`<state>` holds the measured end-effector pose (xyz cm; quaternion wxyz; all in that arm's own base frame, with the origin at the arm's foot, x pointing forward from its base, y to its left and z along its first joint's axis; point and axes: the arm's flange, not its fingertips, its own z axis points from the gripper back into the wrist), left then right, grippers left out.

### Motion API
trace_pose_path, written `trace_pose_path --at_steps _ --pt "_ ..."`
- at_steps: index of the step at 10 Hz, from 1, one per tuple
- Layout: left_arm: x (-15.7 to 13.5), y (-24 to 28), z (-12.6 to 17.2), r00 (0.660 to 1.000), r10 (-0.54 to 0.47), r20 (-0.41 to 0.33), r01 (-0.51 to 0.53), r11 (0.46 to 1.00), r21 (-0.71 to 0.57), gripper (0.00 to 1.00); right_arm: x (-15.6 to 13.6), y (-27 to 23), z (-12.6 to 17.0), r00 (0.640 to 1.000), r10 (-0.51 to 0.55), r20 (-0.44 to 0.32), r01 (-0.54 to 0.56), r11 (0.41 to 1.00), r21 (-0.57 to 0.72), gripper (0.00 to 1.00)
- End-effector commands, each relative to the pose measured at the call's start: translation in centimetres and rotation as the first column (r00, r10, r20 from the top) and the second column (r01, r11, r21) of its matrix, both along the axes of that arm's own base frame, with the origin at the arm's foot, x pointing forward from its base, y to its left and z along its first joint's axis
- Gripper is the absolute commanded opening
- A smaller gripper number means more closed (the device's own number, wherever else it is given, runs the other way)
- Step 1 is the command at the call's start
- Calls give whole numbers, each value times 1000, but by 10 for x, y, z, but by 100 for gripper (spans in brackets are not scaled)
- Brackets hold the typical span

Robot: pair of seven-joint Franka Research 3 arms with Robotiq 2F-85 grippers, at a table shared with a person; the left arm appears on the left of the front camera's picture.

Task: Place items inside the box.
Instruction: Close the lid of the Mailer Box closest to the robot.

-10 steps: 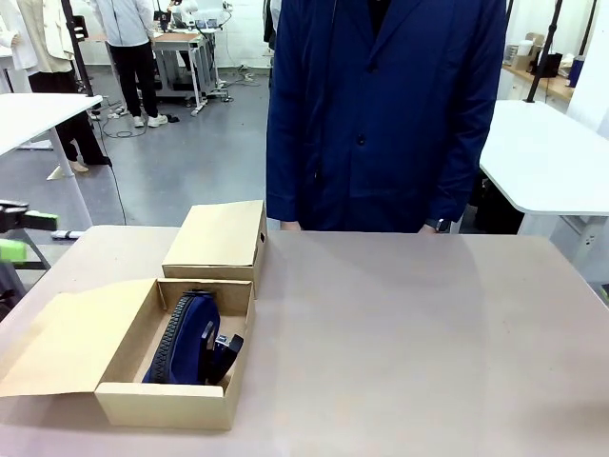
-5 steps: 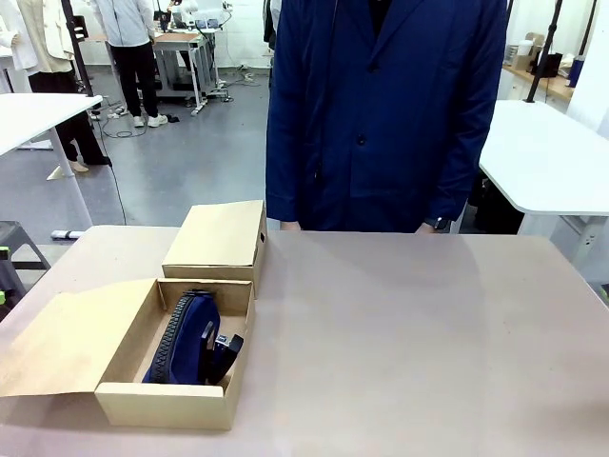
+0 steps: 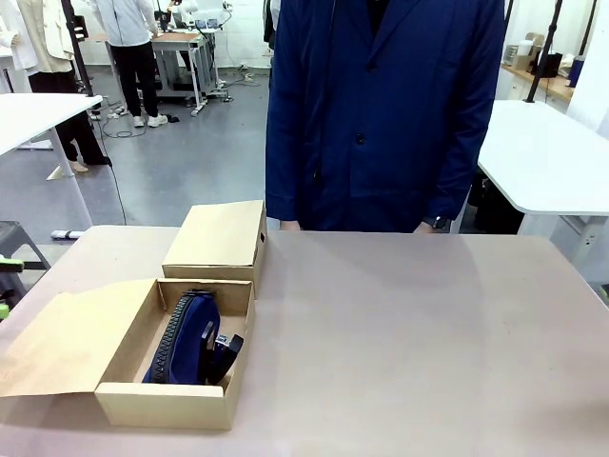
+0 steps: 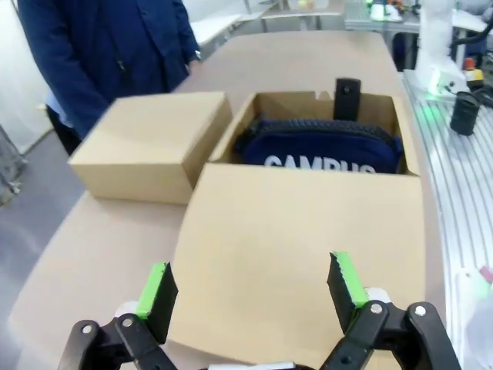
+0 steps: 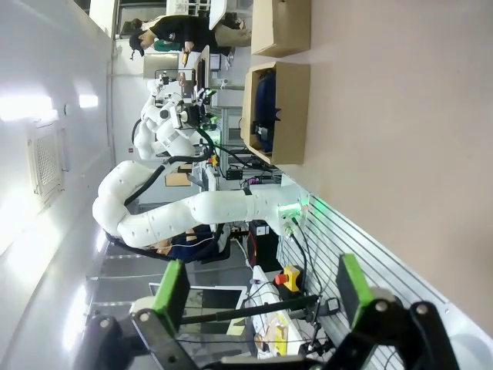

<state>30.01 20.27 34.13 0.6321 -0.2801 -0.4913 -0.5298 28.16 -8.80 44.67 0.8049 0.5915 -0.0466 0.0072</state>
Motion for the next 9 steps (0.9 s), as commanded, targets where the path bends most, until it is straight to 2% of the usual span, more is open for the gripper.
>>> trace_pose_path --at_steps 1,2,4,6,9 --pt "6 29 -23 996 -71 -50 71 998 0 100 1 1 2 1000 4 15 -4 1000 15 100" --pt "8 39 -36 997 -31 -67 34 999 40 100 1 1 2 1000 4 15 -4 1000 15 100" --pt "10 46 -67 989 -61 -136 70 995 69 100 1 1 2 1000 4 15 -4 1000 15 100" --pt "13 49 -83 988 -10 -153 24 996 90 100 1 1 2 1000 4 15 -4 1000 15 100" --pt "17 39 -107 983 -33 -180 61 987 151 100 1 1 2 1000 4 15 -4 1000 15 100"
